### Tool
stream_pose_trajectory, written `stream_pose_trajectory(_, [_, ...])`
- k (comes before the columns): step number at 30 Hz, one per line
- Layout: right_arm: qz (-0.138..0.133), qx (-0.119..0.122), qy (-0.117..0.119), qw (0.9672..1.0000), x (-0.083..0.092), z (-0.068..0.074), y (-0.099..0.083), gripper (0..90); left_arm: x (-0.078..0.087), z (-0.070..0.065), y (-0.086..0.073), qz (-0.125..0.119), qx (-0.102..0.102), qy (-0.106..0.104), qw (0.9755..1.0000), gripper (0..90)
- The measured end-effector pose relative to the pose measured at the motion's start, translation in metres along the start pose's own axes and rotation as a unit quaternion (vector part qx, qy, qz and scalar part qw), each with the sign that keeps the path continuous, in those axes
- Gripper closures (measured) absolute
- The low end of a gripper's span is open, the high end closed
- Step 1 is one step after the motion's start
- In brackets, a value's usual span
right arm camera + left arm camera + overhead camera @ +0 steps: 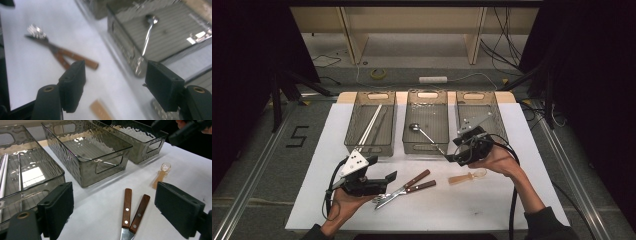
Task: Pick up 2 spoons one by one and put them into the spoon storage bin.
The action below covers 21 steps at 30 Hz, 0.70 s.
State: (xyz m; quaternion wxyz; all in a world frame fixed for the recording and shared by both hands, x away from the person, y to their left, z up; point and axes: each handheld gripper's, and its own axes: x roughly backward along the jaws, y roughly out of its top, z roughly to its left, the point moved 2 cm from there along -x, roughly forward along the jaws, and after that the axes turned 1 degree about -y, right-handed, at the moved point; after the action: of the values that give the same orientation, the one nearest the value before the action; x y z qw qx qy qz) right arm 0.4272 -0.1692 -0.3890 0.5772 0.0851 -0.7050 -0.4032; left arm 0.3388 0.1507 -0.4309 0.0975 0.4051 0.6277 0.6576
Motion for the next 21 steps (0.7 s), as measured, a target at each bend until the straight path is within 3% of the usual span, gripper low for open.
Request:
stream_pose_trajectory(7, [0.052, 0.043, 0.008, 0.9977, -0.001, 0.006, -0.020, 33.6, 0.000, 0.000, 0.000, 0.000, 0.001, 0.000, 1.0000, 15.2])
stream_pose_trajectory(21, [0.115, 0.069, 0.014, 0.9909, -0.019, 0.013, -0.037, 29.3, -0.001, -0.001, 0.000, 0.000, 0.000, 0.000, 1.0000, 15.1])
